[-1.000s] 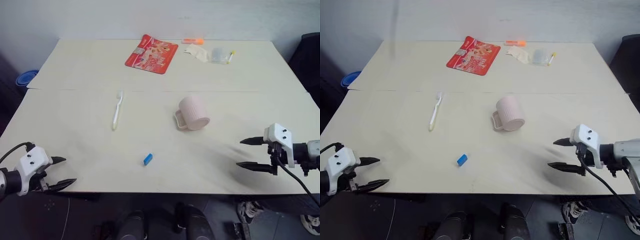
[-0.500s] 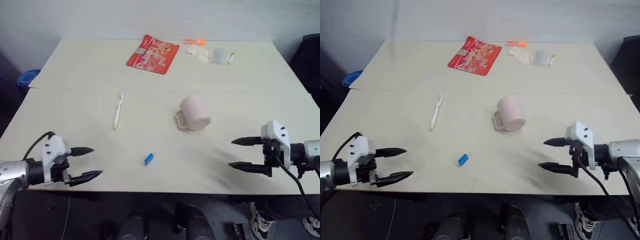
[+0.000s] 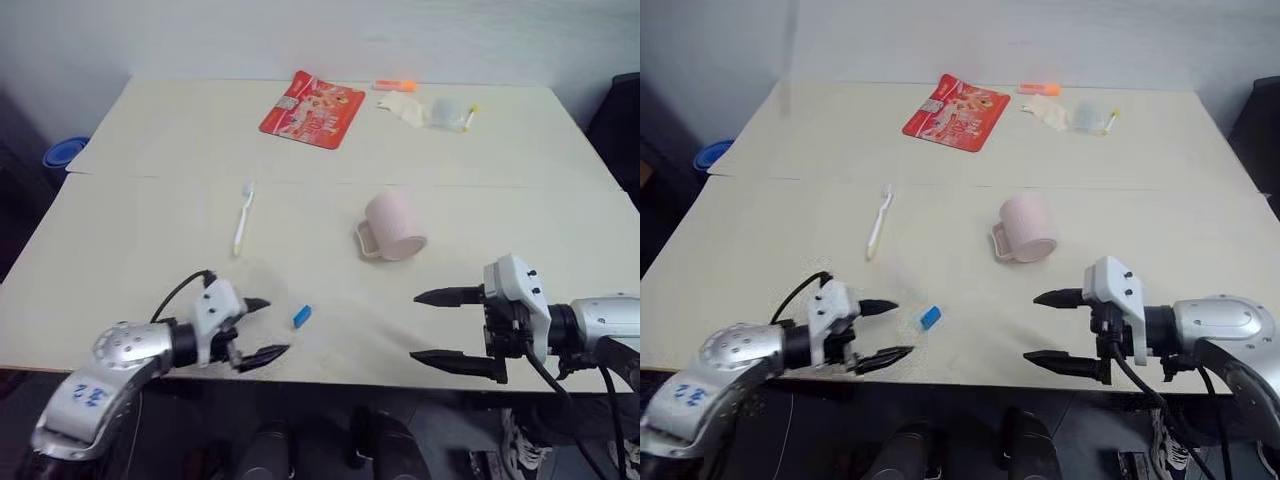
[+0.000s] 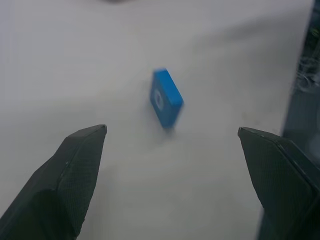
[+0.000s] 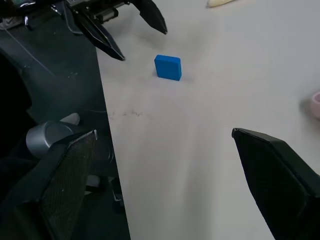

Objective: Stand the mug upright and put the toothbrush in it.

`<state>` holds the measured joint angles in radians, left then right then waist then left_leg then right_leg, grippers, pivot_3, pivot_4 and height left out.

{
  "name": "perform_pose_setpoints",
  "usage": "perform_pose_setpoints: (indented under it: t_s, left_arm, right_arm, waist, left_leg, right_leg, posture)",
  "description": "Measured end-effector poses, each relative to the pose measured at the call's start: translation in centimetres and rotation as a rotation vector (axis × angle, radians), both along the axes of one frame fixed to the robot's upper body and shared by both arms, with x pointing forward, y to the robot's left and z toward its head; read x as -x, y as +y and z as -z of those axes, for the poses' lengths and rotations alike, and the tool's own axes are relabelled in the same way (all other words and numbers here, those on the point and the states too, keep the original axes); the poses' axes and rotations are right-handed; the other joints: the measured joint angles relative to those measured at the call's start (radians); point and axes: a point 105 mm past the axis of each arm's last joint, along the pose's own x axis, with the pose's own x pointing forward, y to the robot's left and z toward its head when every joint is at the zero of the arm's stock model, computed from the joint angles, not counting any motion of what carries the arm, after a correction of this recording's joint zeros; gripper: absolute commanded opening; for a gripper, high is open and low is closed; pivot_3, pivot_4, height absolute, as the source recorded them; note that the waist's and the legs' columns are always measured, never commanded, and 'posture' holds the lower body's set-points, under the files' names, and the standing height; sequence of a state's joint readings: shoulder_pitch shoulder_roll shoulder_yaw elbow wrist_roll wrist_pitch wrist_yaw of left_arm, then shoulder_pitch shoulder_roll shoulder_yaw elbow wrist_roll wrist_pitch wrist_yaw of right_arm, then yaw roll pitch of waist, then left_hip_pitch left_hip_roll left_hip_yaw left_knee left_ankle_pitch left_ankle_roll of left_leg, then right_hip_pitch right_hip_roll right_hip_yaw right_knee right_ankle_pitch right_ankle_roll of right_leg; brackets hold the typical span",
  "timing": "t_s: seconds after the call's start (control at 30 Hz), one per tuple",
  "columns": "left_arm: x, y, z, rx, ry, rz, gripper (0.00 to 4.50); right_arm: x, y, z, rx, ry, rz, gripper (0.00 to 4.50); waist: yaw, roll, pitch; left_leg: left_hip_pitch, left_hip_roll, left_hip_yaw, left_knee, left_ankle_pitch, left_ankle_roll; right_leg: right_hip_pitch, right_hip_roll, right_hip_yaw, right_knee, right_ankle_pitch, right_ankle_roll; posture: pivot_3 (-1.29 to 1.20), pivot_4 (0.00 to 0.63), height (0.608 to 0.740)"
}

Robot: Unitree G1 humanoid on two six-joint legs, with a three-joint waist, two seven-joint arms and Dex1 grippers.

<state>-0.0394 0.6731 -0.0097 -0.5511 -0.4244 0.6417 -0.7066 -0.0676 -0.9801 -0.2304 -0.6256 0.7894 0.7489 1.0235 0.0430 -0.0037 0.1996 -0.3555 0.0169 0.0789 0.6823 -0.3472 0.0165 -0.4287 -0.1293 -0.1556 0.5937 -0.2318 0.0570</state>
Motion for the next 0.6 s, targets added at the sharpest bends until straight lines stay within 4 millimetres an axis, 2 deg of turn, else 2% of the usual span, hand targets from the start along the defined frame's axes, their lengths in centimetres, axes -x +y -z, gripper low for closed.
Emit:
perform_pose_setpoints:
  t_s: [0.1,0.23,0.33,0.6]
  left_arm:
    - [-0.3,-1.4,0.4,0.02,0.019,0.0,4.46]
    - [-1.0,-2.3,1.1,0.006,0.025,-0.004,4.46]
    - [-1.3,-2.4,2.1,-0.02,0.05,-0.007,3.84]
    - [-3.0,-2.6,2.3,-0.021,0.037,-0.041,1.4]
  right_arm:
    - [-0.1,0.0,-0.1,-0.006,0.002,0.021,4.5]
    - [-0.1,0.1,-0.3,-0.007,-0.011,0.031,4.5]
    - [0.0,0.2,-0.4,-0.008,-0.018,0.038,4.5]
    - [-0.2,-0.3,-0.6,-0.014,-0.027,0.091,4.5]
  waist:
    - [0.002,0.0,0.0]
    - [0.008,0.0,0.0]
    - [0.009,0.0,0.0]
    - [0.01,0.0,0.0]
  left_leg:
    - [0.0,0.0,0.0,0.0,0.0,0.0]
    - [0.0,0.0,0.0,0.0,0.0,0.0]
    - [0.0,0.0,0.0,0.0,0.0,0.0]
    - [-0.001,0.0,0.0,0.0,0.0,0.001]
  right_leg:
    - [0.0,0.001,0.0,0.0,0.0,0.0]
    - [0.0,0.002,0.0,0.0,0.0,0.0]
    - [0.0,0.002,0.0,-0.001,0.0,0.0]
    - [0.0,0.001,0.0,-0.001,0.0,0.0]
  posture:
    - [0.0,0.15,0.74]
    - [0.0,0.15,0.74]
    - [0.0,0.15,0.74]
    - [0.0,0.15,0.74]
